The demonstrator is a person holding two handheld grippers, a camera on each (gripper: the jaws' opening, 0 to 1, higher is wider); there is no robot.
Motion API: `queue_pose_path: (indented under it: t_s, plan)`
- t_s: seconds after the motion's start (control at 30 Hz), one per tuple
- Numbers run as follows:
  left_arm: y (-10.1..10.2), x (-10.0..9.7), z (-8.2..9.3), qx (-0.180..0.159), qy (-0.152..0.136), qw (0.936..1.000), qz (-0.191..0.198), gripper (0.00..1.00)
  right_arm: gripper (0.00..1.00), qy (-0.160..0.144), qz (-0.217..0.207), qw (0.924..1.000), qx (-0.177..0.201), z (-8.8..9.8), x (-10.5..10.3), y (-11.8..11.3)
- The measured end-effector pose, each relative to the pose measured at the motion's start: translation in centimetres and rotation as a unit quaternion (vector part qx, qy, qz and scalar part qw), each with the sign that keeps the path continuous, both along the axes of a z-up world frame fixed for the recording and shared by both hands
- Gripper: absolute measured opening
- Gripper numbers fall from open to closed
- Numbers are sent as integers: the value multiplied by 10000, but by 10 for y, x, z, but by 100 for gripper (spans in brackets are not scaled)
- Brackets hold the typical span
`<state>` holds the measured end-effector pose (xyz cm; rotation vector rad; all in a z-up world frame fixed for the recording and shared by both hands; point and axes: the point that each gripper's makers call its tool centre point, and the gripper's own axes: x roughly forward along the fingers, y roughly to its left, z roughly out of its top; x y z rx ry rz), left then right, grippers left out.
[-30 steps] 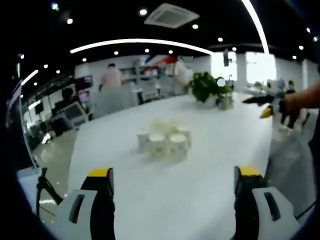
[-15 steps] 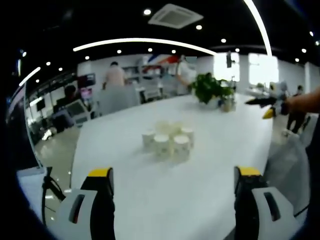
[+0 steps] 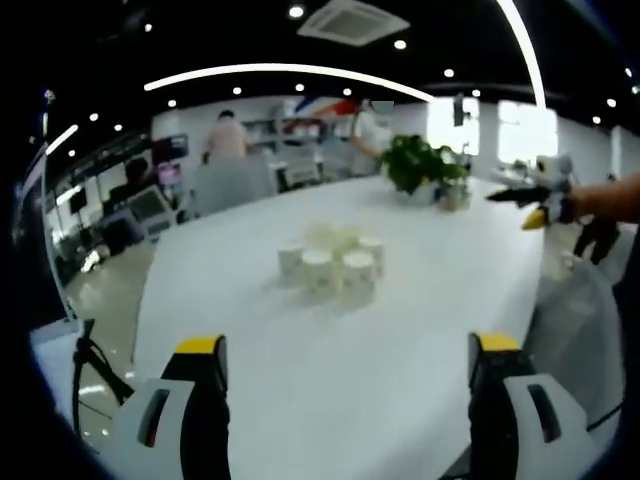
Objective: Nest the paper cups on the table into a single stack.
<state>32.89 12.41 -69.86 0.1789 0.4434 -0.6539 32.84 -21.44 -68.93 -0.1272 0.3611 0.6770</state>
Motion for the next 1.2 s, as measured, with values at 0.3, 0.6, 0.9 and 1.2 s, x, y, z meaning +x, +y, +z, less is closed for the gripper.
queue_pose_path:
  t_s: [0.3,0.6,0.9,1.2]
  plan:
    - [0,-1,-1,127,68,9999,-4,99,100,221,60,9995,-225,-12,-5,-1]
    - [-3,-2,-7,-27,-7,10000,30,99,100,94,-28,9998,-173,-15,-7,-8]
    - [-17,3,-17,-98,42,9999,-40,99,100,169,-73,9998,-124,-20,-11,-10]
    - [-39,23,-32,-32,56,9996,-277,99,100,231,-4,9993,-286,-29,-17,-8]
